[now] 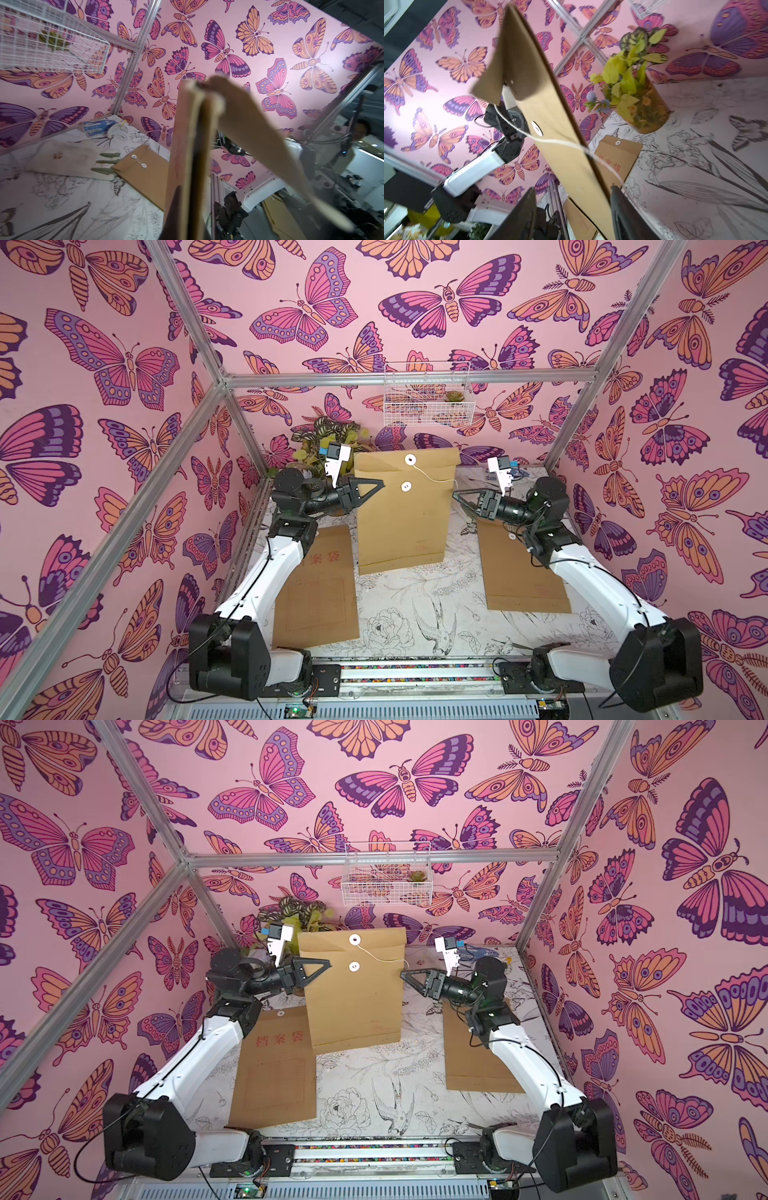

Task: Close the mouth of the file bag
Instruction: Pick up the file bag from the center of the board.

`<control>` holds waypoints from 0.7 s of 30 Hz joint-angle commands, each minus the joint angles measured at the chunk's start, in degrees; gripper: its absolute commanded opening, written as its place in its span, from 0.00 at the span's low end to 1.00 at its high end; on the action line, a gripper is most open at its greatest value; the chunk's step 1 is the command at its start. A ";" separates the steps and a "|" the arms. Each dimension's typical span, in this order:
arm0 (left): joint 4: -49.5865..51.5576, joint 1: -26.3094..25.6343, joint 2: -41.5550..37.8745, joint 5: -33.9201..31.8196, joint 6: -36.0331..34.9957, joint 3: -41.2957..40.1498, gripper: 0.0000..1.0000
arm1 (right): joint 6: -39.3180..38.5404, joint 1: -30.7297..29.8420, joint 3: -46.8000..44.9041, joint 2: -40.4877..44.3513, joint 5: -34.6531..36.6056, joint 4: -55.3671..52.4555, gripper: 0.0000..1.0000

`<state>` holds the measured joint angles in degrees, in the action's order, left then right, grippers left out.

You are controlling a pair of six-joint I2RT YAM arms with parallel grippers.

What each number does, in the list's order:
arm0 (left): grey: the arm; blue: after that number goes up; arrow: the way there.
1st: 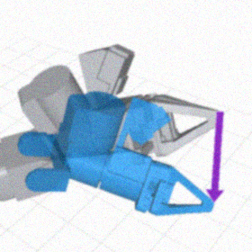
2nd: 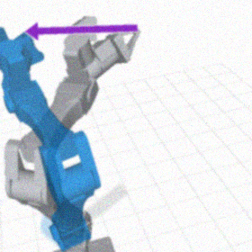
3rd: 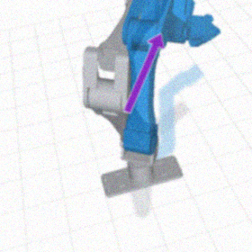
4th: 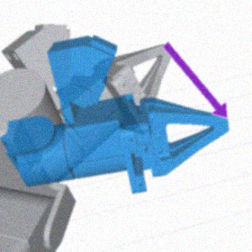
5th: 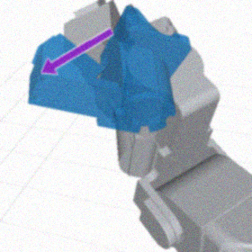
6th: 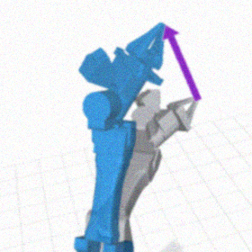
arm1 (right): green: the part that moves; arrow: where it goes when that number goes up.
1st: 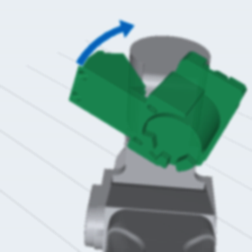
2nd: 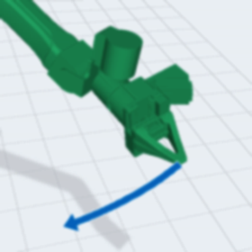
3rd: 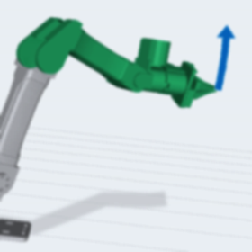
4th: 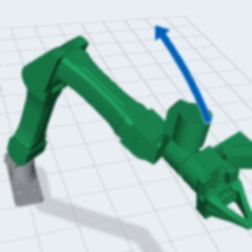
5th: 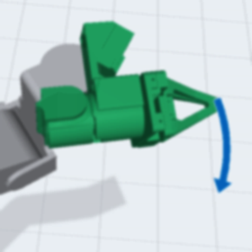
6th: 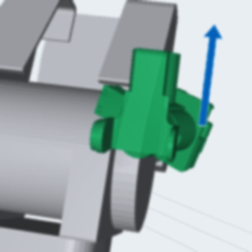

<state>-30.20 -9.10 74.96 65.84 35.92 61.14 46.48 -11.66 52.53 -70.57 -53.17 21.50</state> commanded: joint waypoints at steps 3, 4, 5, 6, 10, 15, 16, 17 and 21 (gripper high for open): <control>11.22 0.08 -6.14 -5.96 -15.91 -0.02 0.00 | -8.08 -0.06 2.62 3.67 9.93 -21.87 0.61; 11.56 0.13 -6.76 -7.05 -16.78 -0.43 0.00 | -8.27 -1.26 3.86 3.84 13.76 -25.07 0.59; 11.80 0.12 -7.28 -7.66 -17.48 -0.81 0.00 | -7.72 -2.76 4.71 3.79 17.19 -26.18 0.57; 11.97 0.13 -7.82 -8.28 -18.00 -1.25 0.00 | -6.78 -4.90 5.53 3.53 20.48 -26.19 0.55; 12.18 -0.04 -9.17 -9.31 -18.43 -2.15 0.00 | -7.16 -13.01 11.24 1.59 30.24 -26.05 0.55; 14.17 -0.13 -10.58 -9.64 -19.55 -2.21 0.00 | -7.78 -14.35 14.96 0.97 34.49 -26.90 0.55; 14.22 -0.17 -10.86 -9.45 -19.72 -2.41 0.00 | -6.26 -14.50 15.83 0.56 33.53 -26.80 0.52; 14.28 -0.22 -11.14 -9.42 -19.91 -2.84 0.00 | -3.84 -15.04 16.59 -0.06 33.12 -26.20 0.47; 14.35 -0.95 -11.23 -9.68 -20.40 -3.49 0.00 | 0.84 -19.73 20.30 -3.15 39.35 -26.25 0.39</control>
<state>-15.68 -9.43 64.79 56.64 17.06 58.37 43.64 -28.53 69.84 -71.55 -19.22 -4.16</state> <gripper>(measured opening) 0.042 0.397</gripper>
